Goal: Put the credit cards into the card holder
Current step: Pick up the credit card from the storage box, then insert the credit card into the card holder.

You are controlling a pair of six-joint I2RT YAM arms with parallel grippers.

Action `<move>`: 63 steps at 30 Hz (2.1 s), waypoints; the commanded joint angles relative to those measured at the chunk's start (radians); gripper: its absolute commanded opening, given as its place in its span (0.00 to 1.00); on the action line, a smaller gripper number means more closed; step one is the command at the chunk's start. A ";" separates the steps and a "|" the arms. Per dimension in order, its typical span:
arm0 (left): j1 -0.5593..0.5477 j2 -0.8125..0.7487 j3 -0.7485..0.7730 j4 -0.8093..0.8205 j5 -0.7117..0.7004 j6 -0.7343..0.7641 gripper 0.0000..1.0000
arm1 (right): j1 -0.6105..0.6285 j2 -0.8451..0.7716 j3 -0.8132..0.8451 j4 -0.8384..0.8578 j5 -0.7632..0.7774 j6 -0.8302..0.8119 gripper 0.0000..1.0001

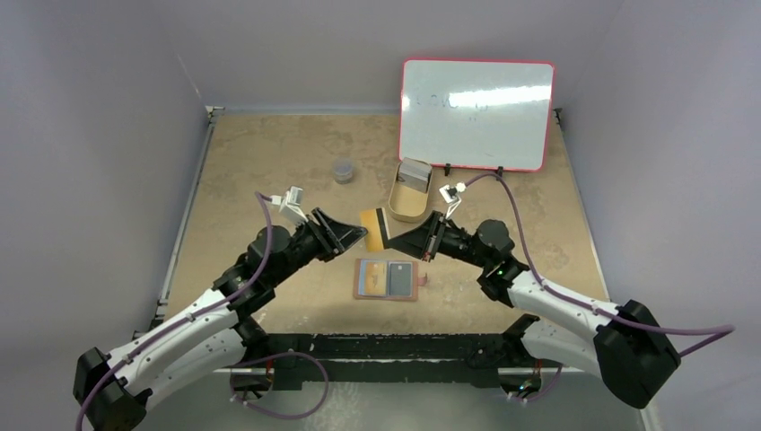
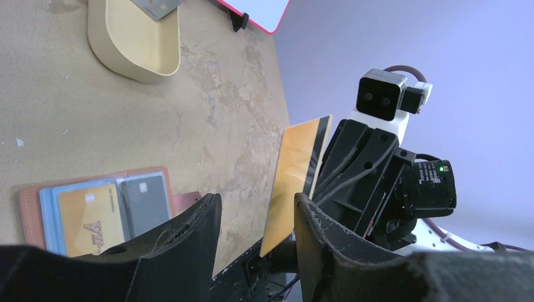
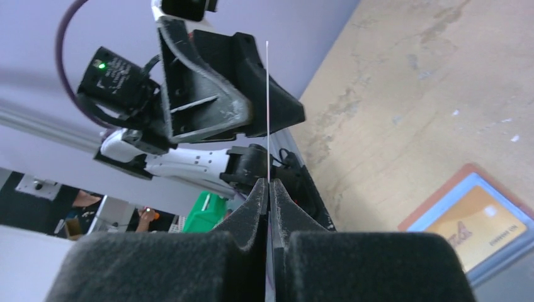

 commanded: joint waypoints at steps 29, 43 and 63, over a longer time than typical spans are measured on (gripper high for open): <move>0.003 0.149 -0.029 -0.076 -0.006 0.052 0.00 | 0.013 -0.043 0.057 -0.521 0.232 -0.143 0.44; 0.003 0.390 -0.153 0.246 0.170 0.030 0.00 | 0.041 0.200 0.160 -0.716 0.361 -0.248 0.40; 0.003 0.587 -0.143 0.379 0.223 0.042 0.00 | 0.067 0.375 0.168 -0.767 0.434 -0.317 0.27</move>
